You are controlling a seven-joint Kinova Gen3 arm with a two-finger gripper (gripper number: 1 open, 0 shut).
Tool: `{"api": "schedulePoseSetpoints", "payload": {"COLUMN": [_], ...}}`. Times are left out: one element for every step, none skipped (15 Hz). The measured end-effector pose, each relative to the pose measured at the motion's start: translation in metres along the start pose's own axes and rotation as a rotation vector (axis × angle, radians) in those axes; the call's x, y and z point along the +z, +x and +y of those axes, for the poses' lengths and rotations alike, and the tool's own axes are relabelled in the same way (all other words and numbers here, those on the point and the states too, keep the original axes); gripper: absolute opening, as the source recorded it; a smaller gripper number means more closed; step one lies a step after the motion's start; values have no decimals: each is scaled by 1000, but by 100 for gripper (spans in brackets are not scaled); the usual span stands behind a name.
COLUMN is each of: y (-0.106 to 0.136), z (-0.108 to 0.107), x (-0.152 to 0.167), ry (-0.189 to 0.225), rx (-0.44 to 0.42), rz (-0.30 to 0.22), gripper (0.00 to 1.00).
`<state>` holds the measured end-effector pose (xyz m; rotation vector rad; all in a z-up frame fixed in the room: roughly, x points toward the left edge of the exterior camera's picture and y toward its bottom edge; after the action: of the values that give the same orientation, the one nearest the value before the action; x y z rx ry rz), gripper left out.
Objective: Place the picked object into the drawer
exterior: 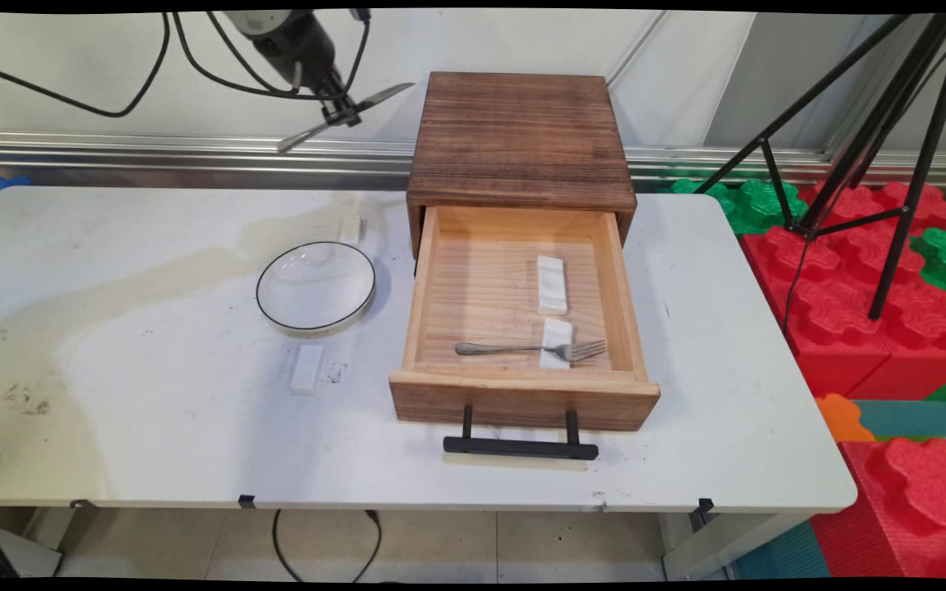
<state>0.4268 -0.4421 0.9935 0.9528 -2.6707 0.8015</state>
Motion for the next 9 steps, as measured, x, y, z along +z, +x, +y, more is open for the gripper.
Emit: {"api": "schedulePoseSetpoints", "payload": {"y": [6, 11, 18, 25, 32, 37, 43, 47, 53], "z": [5, 11, 19, 27, 35, 41, 49, 56, 65], "x": [-6, -13, -21, -28, -36, -42, -48, -53, -58], "ry": [-8, -19, -33, -49, -68, -84, -106, -124, -146], "rx": [22, 44, 73, 103, 133, 158, 184, 204, 225], "rz": [16, 34, 56, 79, 100, 117, 135, 148, 164], "gripper": [0, 0, 0, 0, 0, 0, 0, 0, 0]}}
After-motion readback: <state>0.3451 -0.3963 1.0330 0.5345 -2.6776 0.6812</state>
